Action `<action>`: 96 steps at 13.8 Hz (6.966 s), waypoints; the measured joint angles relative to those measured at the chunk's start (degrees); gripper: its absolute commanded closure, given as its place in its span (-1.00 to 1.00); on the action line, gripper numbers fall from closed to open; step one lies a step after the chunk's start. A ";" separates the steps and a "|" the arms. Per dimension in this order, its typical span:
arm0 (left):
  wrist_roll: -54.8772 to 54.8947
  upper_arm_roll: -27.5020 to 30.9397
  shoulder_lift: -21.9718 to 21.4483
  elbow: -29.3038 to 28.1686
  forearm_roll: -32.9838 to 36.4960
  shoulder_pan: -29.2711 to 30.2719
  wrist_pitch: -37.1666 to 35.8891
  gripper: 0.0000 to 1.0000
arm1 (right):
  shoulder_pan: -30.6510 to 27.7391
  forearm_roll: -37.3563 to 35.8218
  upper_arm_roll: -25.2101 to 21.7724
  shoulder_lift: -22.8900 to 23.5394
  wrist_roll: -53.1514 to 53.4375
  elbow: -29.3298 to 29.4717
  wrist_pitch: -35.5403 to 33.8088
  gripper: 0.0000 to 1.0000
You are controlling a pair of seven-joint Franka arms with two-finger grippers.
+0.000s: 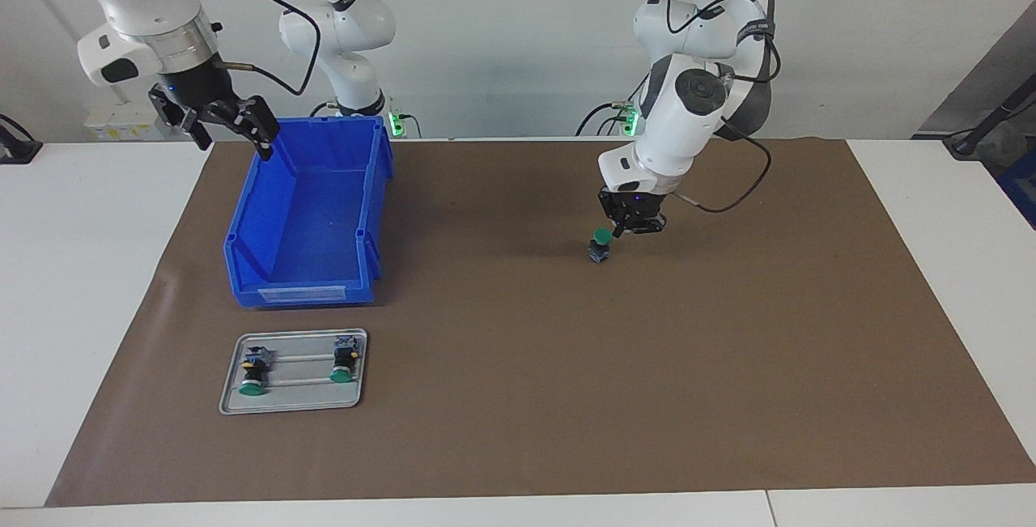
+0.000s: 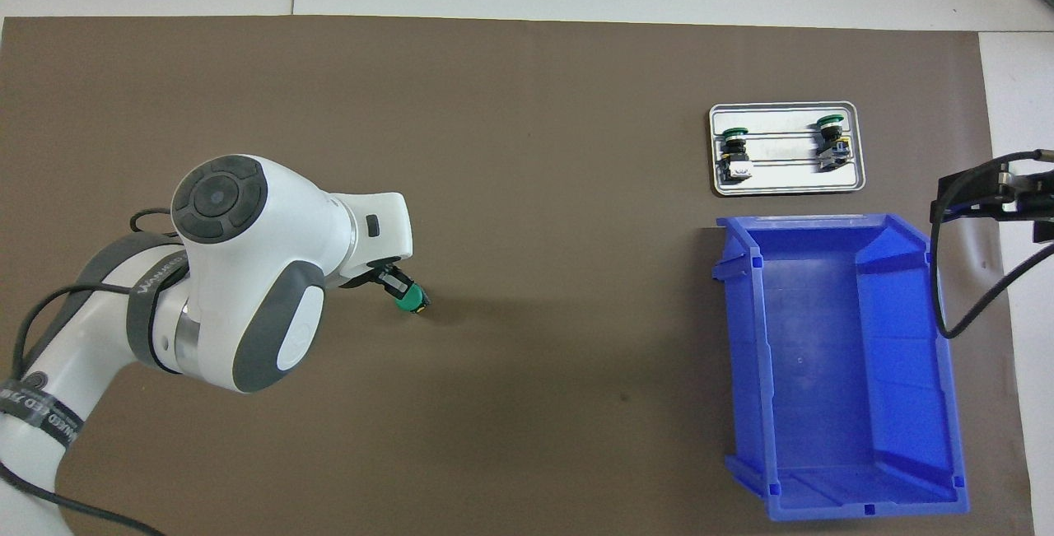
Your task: Place and press button with both arms
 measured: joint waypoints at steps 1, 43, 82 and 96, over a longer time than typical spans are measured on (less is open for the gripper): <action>-0.45 0.05 0.05 -1.20 0.06 -0.33 1.21 1.00 | 0.00 0.00 0.00 0.00 0.00 0.00 0.00 -1.00; -11.12 2.20 -3.69 31.03 5.85 21.50 -32.09 -1.00 | 0.00 0.00 0.00 -0.07 0.00 -0.05 0.00 -1.00; -10.65 1.85 -4.48 31.03 7.93 22.94 -35.87 -1.00 | 0.00 0.00 0.00 -0.07 0.00 -0.07 0.00 -1.00; -10.65 2.13 -4.48 30.84 8.00 23.03 -35.91 -1.00 | 0.00 0.00 0.00 -0.08 0.00 -0.07 0.00 -1.00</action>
